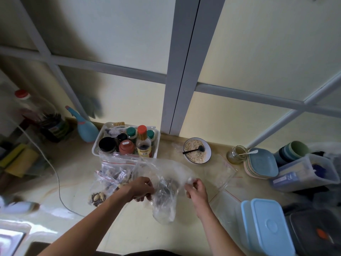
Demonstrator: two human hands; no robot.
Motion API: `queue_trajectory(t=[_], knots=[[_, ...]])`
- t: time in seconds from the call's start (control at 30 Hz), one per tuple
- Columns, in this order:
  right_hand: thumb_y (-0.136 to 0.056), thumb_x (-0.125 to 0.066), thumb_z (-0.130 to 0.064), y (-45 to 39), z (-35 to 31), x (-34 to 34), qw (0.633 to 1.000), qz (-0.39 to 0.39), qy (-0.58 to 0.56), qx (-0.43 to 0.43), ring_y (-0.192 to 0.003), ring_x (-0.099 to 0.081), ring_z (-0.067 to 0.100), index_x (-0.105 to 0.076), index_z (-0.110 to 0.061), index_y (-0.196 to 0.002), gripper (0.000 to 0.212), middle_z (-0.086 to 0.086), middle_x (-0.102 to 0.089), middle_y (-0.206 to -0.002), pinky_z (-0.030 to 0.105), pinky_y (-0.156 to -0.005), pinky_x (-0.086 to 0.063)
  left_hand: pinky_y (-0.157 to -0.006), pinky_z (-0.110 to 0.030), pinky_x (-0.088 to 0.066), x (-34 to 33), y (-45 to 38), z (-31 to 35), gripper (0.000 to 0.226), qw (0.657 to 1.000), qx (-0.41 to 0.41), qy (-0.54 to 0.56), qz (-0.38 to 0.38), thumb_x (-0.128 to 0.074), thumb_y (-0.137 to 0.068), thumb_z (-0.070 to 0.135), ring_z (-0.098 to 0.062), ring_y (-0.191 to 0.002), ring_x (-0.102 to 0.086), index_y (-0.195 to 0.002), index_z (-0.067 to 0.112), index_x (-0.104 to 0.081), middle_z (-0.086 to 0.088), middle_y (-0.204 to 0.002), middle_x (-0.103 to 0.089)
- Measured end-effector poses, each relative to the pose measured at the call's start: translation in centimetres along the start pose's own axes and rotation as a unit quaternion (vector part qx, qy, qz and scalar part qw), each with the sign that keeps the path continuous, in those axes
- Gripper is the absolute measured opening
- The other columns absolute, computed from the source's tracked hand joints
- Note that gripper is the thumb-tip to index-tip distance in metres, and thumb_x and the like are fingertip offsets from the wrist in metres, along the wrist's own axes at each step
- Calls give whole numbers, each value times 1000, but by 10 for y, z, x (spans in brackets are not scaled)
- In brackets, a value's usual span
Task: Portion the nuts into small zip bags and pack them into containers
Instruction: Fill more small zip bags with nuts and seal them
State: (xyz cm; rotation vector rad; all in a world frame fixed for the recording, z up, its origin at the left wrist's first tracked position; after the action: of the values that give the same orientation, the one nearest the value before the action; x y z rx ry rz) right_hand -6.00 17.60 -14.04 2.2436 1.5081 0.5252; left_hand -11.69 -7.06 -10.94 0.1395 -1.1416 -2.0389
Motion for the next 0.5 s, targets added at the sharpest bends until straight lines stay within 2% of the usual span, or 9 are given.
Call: queue_trajectory(t=[0.07, 0.13, 0.3, 0.5], knots=[[-89, -59, 12, 0, -1, -2, 1000, -1, 26, 8, -54, -32, 16, -46, -7, -81, 25, 1, -43, -66, 20, -48, -30, -43, -21, -33, 0, -1, -1, 4, 1000, 0, 3, 0, -59, -88, 7, -13, -43, -46, -91, 8, -59, -8, -69, -71], [-91, -57, 10, 0, -3, -3, 999, 0, 42, 15, -54, -30, 17, -44, -9, -74, 29, 2, -37, -62, 20, -49, -30, -43, -21, -33, 0, -1, -2, 4, 1000, 1, 5, 0, -60, -87, 7, -13, -43, -45, -91, 9, -59, -8, -69, -71], [-101, -62, -15, -2, -2, -4, 1000, -5, 29, 9, -51, -45, 14, -56, -10, -74, 28, 7, -46, -60, 23, -52, -40, -43, -21, -33, 1, 0, 0, 13, 1000, -2, -8, 11, -47, -87, 2, -13, -42, -46, -88, 9, -57, -4, -59, -62], [-101, -60, -10, -4, 0, -4, 1000, -1, 25, 1, -50, -47, 14, -58, -9, -74, 27, 6, -51, -56, 21, -51, -42, -43, -21, -36, 1, 0, 2, 8, 1000, -2, -15, 7, -53, -88, 5, -13, -44, -48, -92, 9, -59, -3, -62, -65]])
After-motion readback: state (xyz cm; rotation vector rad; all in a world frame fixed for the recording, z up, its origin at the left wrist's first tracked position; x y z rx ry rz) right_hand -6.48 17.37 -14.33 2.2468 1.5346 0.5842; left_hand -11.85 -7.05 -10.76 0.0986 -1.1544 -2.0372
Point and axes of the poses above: each hand's wrist, its own y-axis away from the middle knuckle, its own x-axis out of the back of the hand, z = x × y, the point moved 6 cm from there along -y, towards the middle knuckle
